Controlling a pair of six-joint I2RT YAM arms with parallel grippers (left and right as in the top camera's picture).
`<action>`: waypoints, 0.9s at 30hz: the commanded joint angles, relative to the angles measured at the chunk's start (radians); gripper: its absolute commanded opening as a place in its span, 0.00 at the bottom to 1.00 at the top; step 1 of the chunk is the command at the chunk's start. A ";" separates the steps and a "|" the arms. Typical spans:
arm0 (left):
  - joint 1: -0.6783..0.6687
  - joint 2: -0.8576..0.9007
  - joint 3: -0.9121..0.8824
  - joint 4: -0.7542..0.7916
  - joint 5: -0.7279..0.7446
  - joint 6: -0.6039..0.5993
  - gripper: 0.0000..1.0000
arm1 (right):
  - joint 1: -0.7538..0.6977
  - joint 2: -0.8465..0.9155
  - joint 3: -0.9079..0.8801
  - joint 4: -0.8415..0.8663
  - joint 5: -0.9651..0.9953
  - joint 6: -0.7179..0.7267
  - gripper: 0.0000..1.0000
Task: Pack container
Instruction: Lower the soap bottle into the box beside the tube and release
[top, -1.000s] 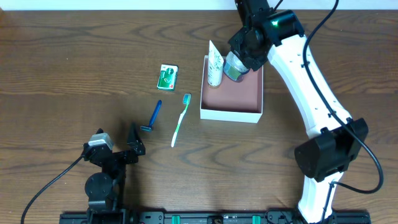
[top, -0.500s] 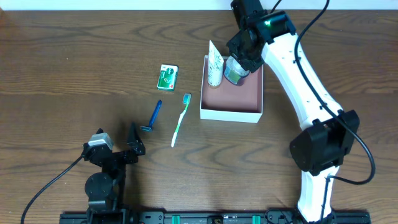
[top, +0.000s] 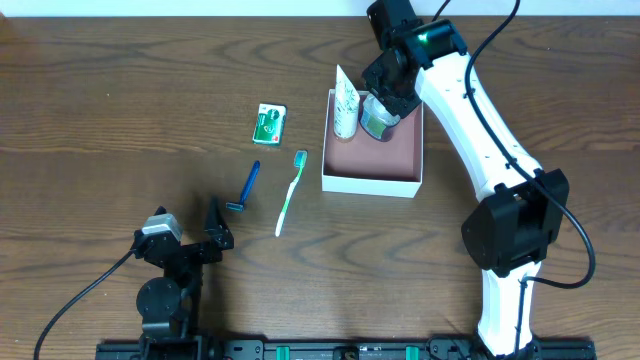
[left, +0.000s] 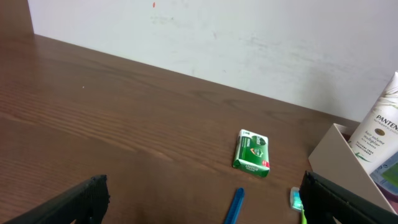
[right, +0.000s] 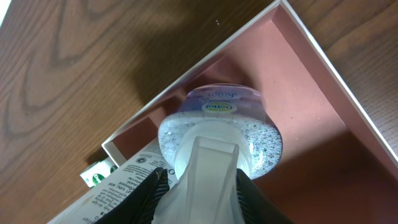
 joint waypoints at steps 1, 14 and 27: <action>0.004 -0.005 -0.029 -0.018 0.003 0.006 0.98 | 0.010 -0.016 0.018 0.007 0.024 0.013 0.33; 0.004 -0.005 -0.029 -0.018 0.003 0.006 0.98 | 0.010 -0.016 0.018 0.010 0.024 0.012 0.41; 0.004 -0.005 -0.029 -0.018 0.003 0.006 0.98 | 0.010 -0.016 0.018 0.034 0.021 0.011 0.44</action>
